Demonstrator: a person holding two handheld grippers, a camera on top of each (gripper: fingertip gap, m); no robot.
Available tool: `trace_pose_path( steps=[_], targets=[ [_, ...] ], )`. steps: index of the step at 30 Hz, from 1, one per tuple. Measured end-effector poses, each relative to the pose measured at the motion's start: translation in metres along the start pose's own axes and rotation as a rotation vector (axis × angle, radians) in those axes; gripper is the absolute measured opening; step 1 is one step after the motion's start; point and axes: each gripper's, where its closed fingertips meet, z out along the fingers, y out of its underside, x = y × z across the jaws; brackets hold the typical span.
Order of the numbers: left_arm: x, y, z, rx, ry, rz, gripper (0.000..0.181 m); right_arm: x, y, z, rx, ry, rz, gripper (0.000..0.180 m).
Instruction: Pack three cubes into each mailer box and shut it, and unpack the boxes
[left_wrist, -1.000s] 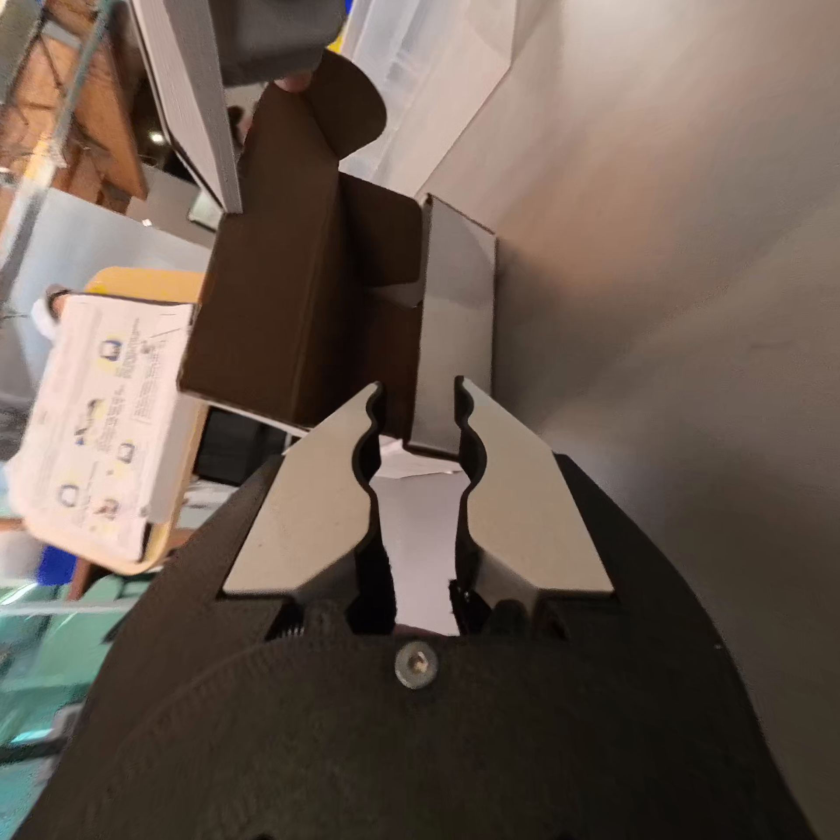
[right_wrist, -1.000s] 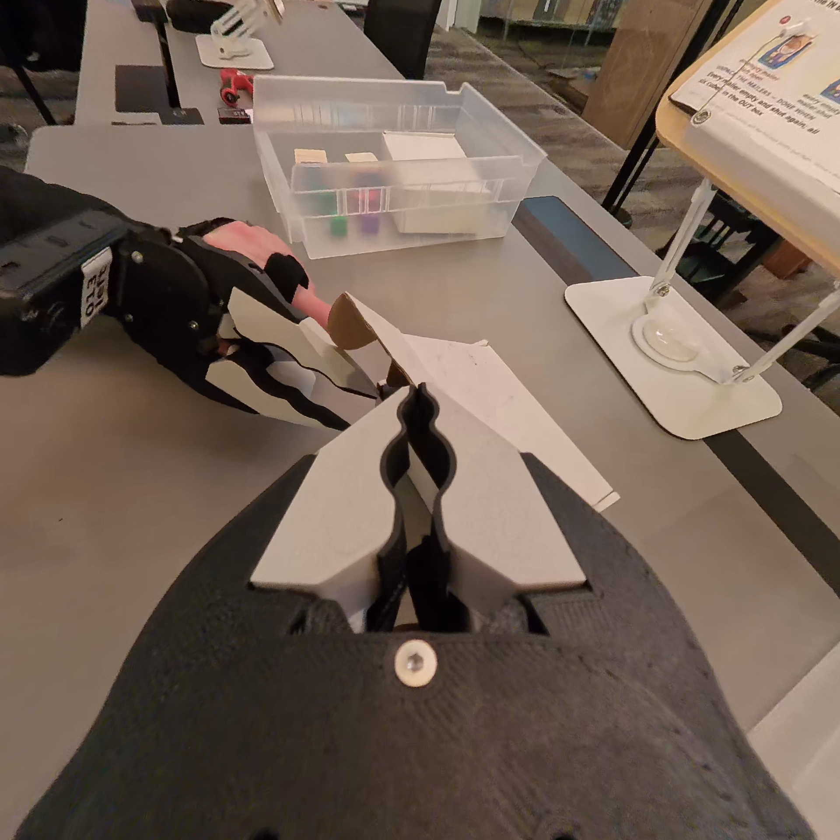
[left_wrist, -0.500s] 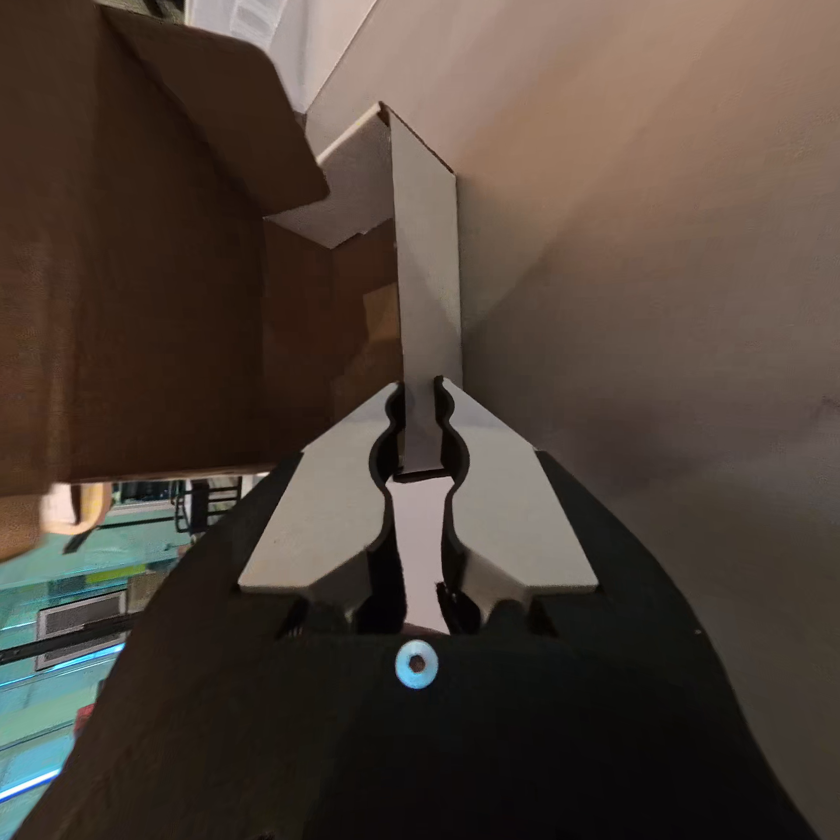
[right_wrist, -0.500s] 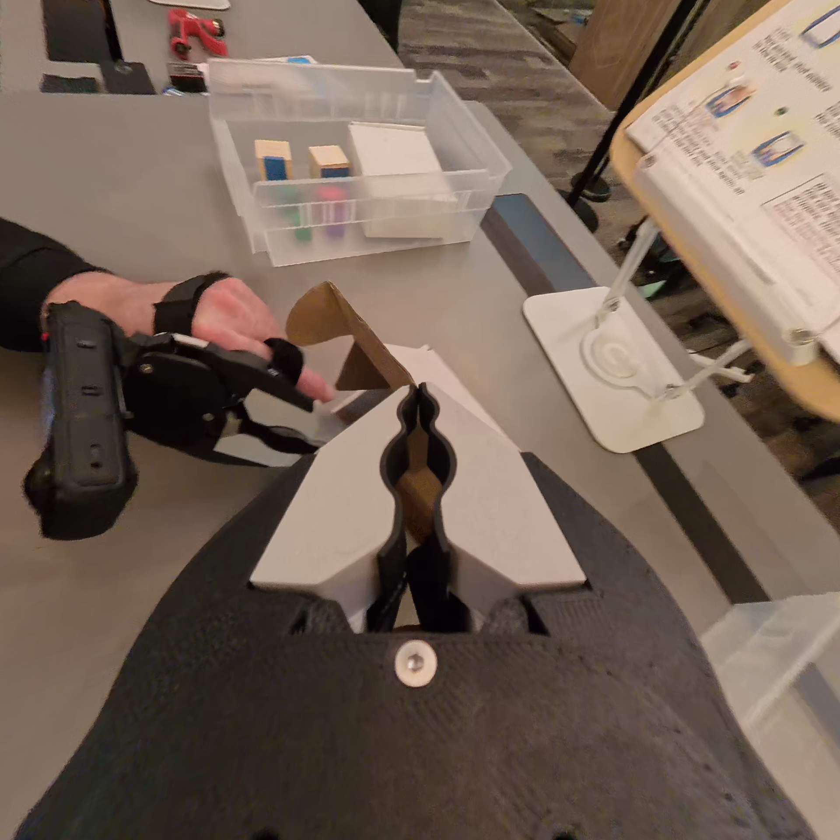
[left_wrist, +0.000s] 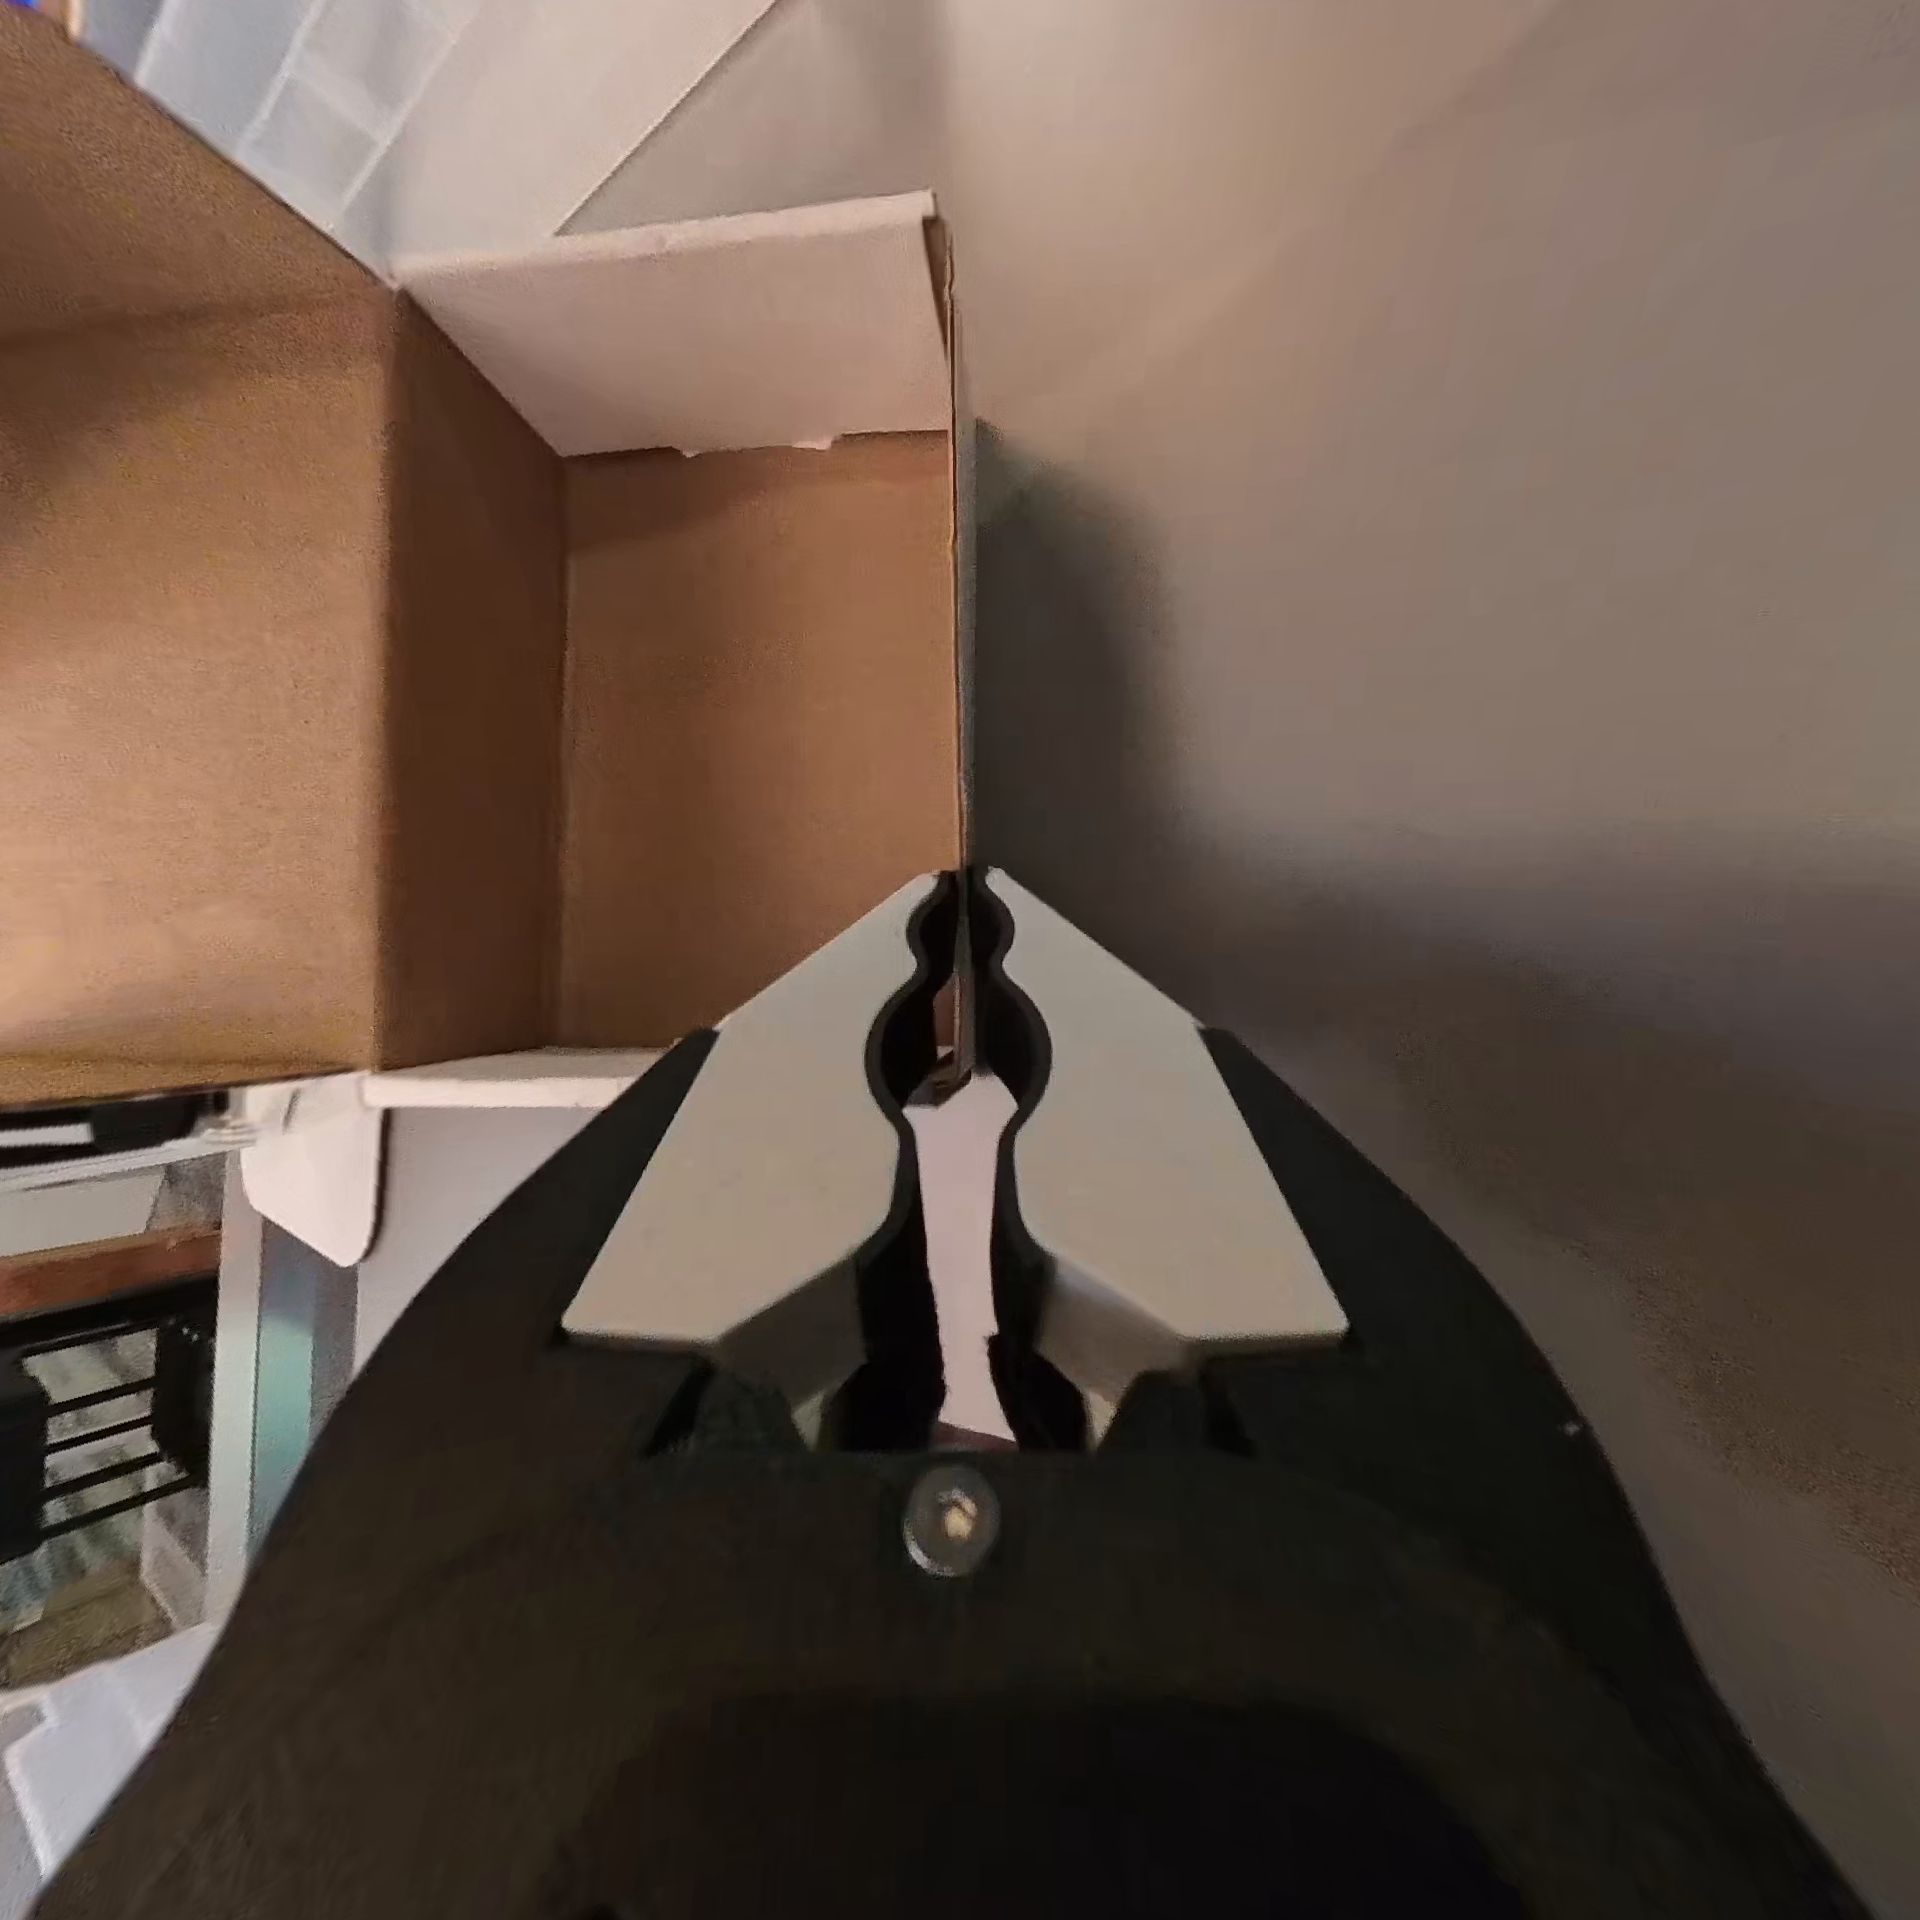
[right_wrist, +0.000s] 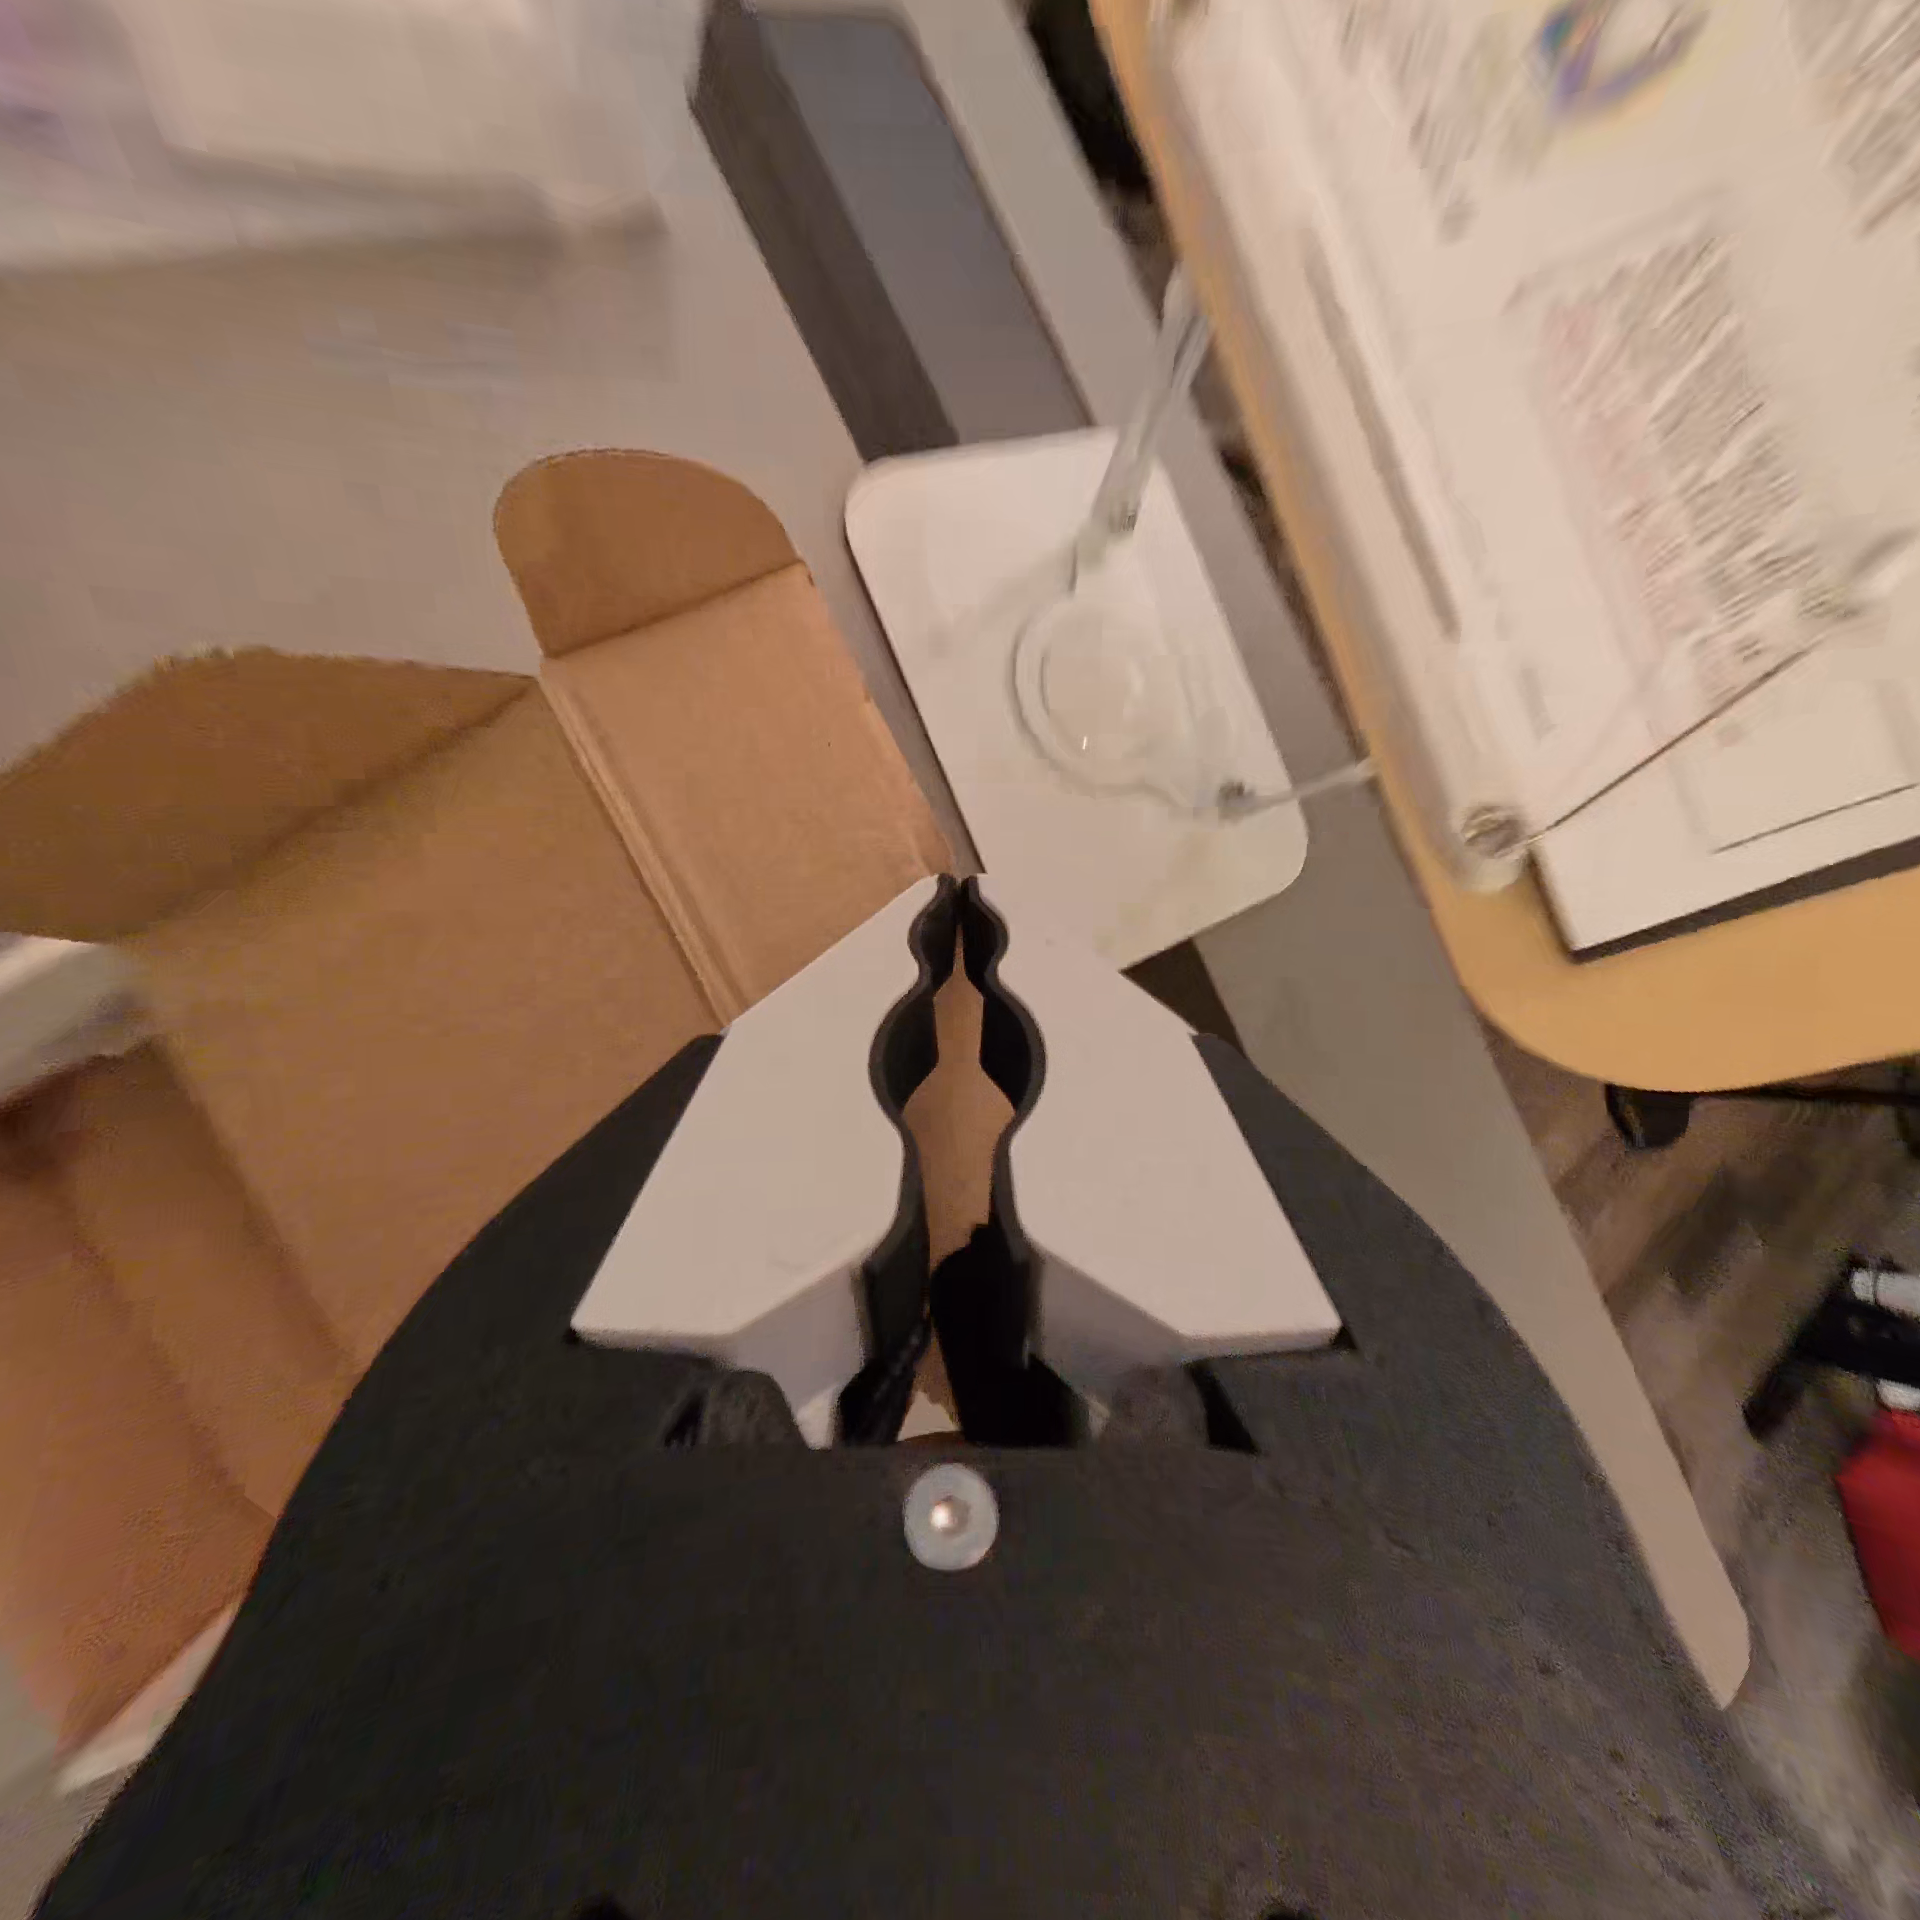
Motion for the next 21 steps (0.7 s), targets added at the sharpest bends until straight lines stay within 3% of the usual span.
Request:
trace_pose_path(
  steps=[5, 9, 10, 16, 21],
  targets=[
    [0.013, -0.008, -0.011, 0.048, 0.074, -0.037, 0.003, -0.02, 0.05, 0.061, -0.092, -0.134, 0.101, 0.0],
    [0.022, -0.013, -0.015, 0.055, 0.114, -0.053, 0.003, -0.037, 0.065, 0.081, -0.099, -0.164, 0.091, 0.001],
    [0.023, -0.014, -0.016, 0.056, 0.127, -0.068, 0.002, -0.04, 0.06, 0.079, -0.079, -0.171, 0.084, 0.002],
    [0.021, -0.013, -0.013, 0.02, 0.144, -0.113, 0.0, -0.045, 0.003, 0.017, 0.123, -0.225, 0.134, 0.06],
    [0.02, -0.015, -0.016, 0.01, 0.189, -0.165, 0.0, -0.048, -0.029, -0.048, 0.237, -0.218, 0.121, 0.069]
  ],
)
